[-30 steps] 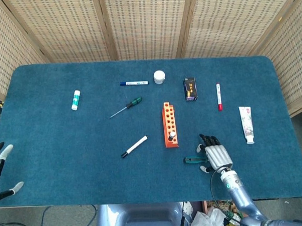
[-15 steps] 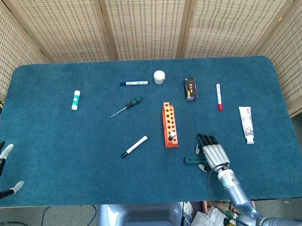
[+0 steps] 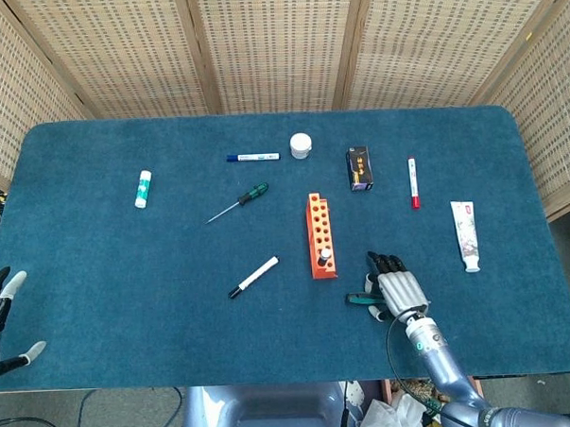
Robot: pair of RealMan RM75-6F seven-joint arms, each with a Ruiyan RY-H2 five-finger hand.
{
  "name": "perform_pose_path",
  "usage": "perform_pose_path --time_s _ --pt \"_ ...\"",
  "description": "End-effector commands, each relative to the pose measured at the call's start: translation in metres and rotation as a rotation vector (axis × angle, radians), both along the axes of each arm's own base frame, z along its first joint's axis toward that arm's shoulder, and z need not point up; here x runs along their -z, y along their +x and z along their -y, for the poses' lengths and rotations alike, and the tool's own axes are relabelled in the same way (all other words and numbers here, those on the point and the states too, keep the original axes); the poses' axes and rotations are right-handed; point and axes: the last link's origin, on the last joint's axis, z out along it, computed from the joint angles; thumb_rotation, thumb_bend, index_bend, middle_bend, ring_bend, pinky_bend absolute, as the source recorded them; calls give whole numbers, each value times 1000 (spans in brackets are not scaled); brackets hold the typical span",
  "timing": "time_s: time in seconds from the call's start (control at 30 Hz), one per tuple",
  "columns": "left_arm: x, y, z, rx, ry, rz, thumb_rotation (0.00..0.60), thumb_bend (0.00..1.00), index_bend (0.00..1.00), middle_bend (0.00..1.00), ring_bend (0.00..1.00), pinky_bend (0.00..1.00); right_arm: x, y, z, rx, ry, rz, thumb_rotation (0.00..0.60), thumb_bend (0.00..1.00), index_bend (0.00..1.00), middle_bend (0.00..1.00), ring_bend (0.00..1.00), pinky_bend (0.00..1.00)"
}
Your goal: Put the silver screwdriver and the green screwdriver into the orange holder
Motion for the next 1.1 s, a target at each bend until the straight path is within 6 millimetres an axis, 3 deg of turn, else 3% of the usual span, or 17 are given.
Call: perform_pose_path --time_s 0.03,0.33,0.77,1.1 --pt "0 0 0 0 0 0 600 0 0 0 0 0 1 0 0 3 2 5 600 345 564 0 0 0" --pt "1 0 0 -2 -1 -2 600 0 0 0 0 0 -11 12 0 -13 -42 94 600 389 633 0 0 0" --pt "2 0 0 0 -8 0 600 0 0 0 0 0 -72 50 4 -23 -156 417 600 434 669 69 0 5" --pt "2 -1 -2 -9 -15 5 600 0 0 0 0 0 -117 80 31 1 -219 668 600 434 673 112 0 14"
